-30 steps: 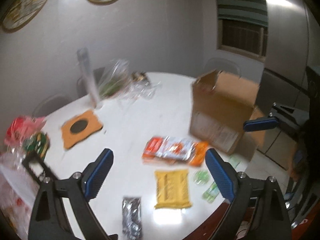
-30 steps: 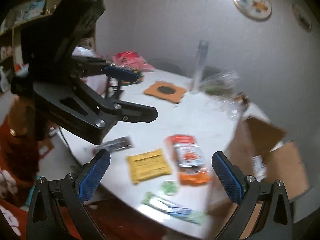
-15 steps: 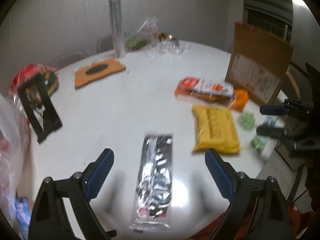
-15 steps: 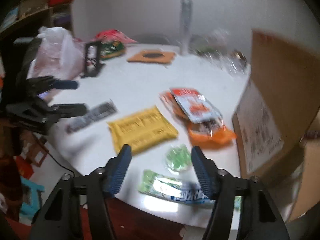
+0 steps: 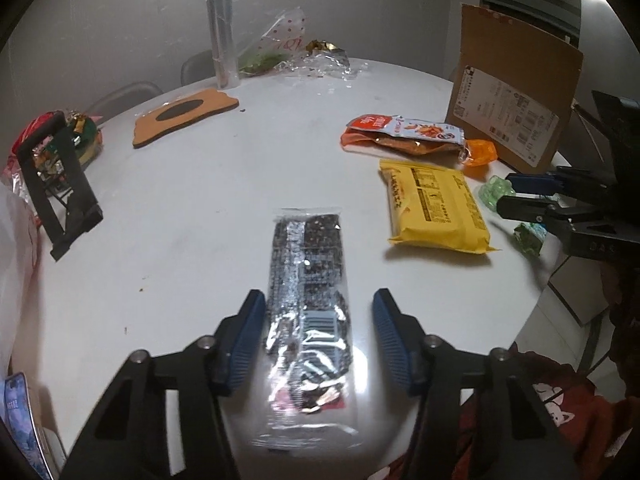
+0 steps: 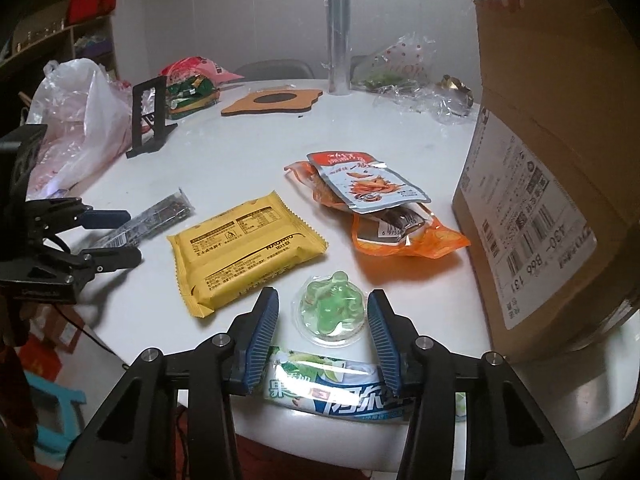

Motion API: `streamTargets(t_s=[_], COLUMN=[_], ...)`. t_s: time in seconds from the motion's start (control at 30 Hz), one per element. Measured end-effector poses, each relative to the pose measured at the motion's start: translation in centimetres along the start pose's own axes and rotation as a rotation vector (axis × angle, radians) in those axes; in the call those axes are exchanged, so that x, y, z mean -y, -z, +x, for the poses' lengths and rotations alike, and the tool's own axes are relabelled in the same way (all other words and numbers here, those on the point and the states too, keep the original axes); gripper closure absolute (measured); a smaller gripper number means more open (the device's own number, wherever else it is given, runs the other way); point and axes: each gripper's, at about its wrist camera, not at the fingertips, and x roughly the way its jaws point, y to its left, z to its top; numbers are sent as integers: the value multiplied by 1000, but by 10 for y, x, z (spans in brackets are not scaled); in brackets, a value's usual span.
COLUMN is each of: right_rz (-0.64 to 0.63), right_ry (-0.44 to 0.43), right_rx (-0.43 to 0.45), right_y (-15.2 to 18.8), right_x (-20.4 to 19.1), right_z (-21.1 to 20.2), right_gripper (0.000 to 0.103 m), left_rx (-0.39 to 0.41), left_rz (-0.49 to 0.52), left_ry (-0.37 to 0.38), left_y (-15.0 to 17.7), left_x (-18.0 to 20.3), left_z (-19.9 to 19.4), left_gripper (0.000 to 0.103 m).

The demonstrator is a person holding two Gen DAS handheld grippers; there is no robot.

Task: Organize snacks
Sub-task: 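Move both tools back over the table toward the remaining snacks, then grasp the silver wrapper with the left gripper while the right gripper grasps the green jelly cup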

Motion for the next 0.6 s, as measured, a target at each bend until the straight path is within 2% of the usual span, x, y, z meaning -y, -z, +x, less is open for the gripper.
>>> streamTargets(t_s=[0.1, 0.6], right_rz=[6, 15], right_ry=[-11, -9], right_rx=[0, -1], right_y=[0, -1], right_x=[0, 5], right_z=[1, 8], right_gripper=[61, 66], left_rx=[3, 19], left_rz=[-2, -22], left_ry=[-2, -3], left_y=[0, -4], left_x=[-1, -1], left_z=[-2, 0], left_gripper=[62, 63])
